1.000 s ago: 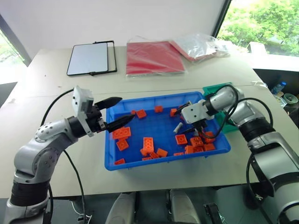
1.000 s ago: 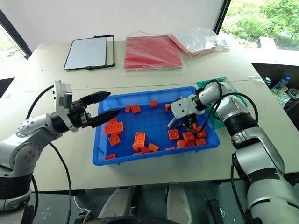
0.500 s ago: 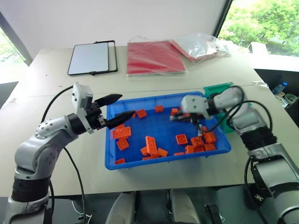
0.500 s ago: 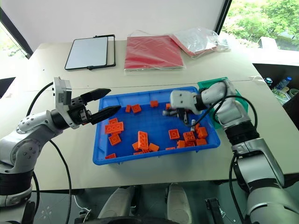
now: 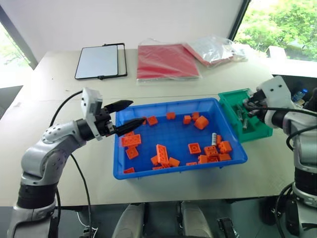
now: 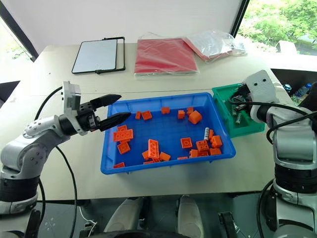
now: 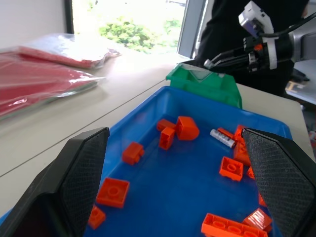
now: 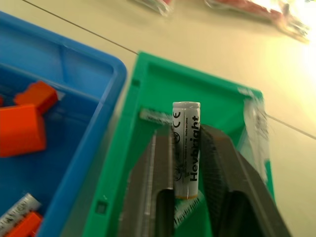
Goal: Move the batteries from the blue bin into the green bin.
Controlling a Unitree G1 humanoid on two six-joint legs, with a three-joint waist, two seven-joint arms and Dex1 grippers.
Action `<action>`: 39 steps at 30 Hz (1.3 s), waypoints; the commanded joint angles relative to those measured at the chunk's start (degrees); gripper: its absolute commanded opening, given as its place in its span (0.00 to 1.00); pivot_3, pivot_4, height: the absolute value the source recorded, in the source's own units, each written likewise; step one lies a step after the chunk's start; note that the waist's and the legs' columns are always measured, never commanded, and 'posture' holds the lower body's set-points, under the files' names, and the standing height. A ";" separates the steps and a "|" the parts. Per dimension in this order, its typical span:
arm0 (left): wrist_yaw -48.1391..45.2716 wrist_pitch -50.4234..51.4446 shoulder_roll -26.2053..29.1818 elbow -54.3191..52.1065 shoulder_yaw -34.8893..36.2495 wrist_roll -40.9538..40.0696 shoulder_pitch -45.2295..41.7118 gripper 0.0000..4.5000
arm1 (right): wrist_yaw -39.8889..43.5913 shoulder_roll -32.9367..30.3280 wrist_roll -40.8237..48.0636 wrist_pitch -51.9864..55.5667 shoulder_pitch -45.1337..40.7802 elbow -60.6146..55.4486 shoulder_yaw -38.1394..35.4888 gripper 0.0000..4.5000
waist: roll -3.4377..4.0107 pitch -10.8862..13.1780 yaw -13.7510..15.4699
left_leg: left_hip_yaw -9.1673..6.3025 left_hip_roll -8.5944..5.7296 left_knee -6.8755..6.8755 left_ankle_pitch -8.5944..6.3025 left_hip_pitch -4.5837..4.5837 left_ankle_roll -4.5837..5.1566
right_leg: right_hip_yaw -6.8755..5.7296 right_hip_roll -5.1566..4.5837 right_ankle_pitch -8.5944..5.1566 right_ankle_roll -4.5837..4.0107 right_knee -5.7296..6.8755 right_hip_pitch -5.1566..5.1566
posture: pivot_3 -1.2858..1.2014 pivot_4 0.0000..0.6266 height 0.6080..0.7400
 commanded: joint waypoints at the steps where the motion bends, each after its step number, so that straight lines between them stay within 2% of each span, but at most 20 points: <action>1: -1.39 -1.52 -0.25 1.14 -0.26 0.97 -2.25 1.00 | -3.09 -1.01 0.04 -2.78 -2.10 -2.46 0.49 0.65 | 0.00 0.00 -0.19 | 0.02 0.01 0.00 0.00 0.01 0.00 | 0.02 0.01 0.01 0.01 0.00 0.00 | 0.52 0.24 0.93; 3: -1.86 -1.56 -0.44 1.67 -0.28 1.33 -2.70 1.00 | -2.93 -1.95 1.43 -1.97 -3.57 -4.45 0.09 0.89 | 0.01 0.00 -0.24 | 0.03 0.04 0.00 0.00 0.02 0.01 | 0.02 0.05 0.06 0.11 0.01 0.00 | 0.52 0.24 0.93; 6: -2.41 -1.69 -0.57 2.06 -0.12 1.75 -2.64 1.00 | -2.32 -0.41 6.15 9.50 -6.88 -11.46 -2.42 0.89 | 0.01 0.01 -0.19 | 0.02 0.05 -0.02 -0.04 0.01 0.07 | 0.02 0.06 0.09 0.16 0.01 -0.02 | 0.52 0.24 0.93; 9: -2.38 -1.67 -0.84 1.40 -0.06 1.99 -1.74 1.00 | -4.04 8.42 10.17 28.86 -11.04 -20.04 -5.69 0.89 | -0.01 -0.01 -0.14 | -0.03 0.12 -0.04 -0.06 0.01 0.11 | 0.02 0.10 0.10 0.17 0.01 -0.04 | 0.52 0.24 0.93; 13: -1.81 -1.01 -1.51 0.22 -0.19 1.92 -1.19 1.00 | -9.73 20.51 14.02 32.40 -6.53 -24.42 -7.01 0.89 | -0.15 -0.09 0.33 | -0.15 0.11 -0.05 -0.07 0.01 0.10 | -0.03 0.11 0.09 0.16 0.00 0.00 | 0.52 0.24 0.93; 15: -1.66 -0.82 -1.65 -0.14 -0.21 1.91 -1.07 1.00 | -12.14 22.63 15.95 32.40 -3.54 -25.15 -6.03 0.89 | -0.09 -0.06 0.51 | -0.13 0.02 -0.03 -0.07 -0.04 0.10 | -0.01 0.05 0.09 0.14 -0.01 -0.03 | 0.52 0.24 0.93; 22: -1.54 -0.76 -1.01 -0.14 0.98 1.75 -0.96 1.00 | -18.37 20.45 22.17 32.40 2.77 -22.30 -4.17 0.89 | -0.09 -0.06 0.16 | -0.03 0.00 -0.02 -0.07 -0.03 0.11 | 0.02 0.01 0.07 0.10 -0.02 -0.05 | 0.52 0.24 0.93; 27: -0.57 -0.59 -1.16 -1.78 1.50 1.55 0.40 1.00 | -22.45 19.17 29.15 32.40 4.95 -19.81 -5.63 0.89 | -0.09 -0.06 0.09 | -0.03 0.06 -0.06 -0.07 -0.01 0.11 | 0.02 0.06 0.07 0.10 -0.02 -0.04 | 0.52 0.24 0.93; 34: -0.11 -0.62 -0.74 -3.19 2.05 1.35 1.83 1.00 | -31.52 18.06 41.47 32.40 5.64 -16.40 -5.12 0.89 | -0.09 -0.06 0.20 | -0.02 0.05 -0.03 -0.08 -0.01 0.12 | 0.02 0.05 0.01 0.00 -0.03 -0.02 | 0.52 0.24 0.93; 39: 0.16 -0.71 -0.65 -3.17 2.61 1.23 1.64 1.00 | -39.74 12.74 48.84 32.40 2.17 -13.45 -1.47 0.89 | -0.10 -0.05 0.19 | -0.01 0.05 -0.03 -0.08 -0.01 0.13 | 0.02 0.04 0.00 -0.03 -0.04 -0.02 | 0.52 0.24 0.93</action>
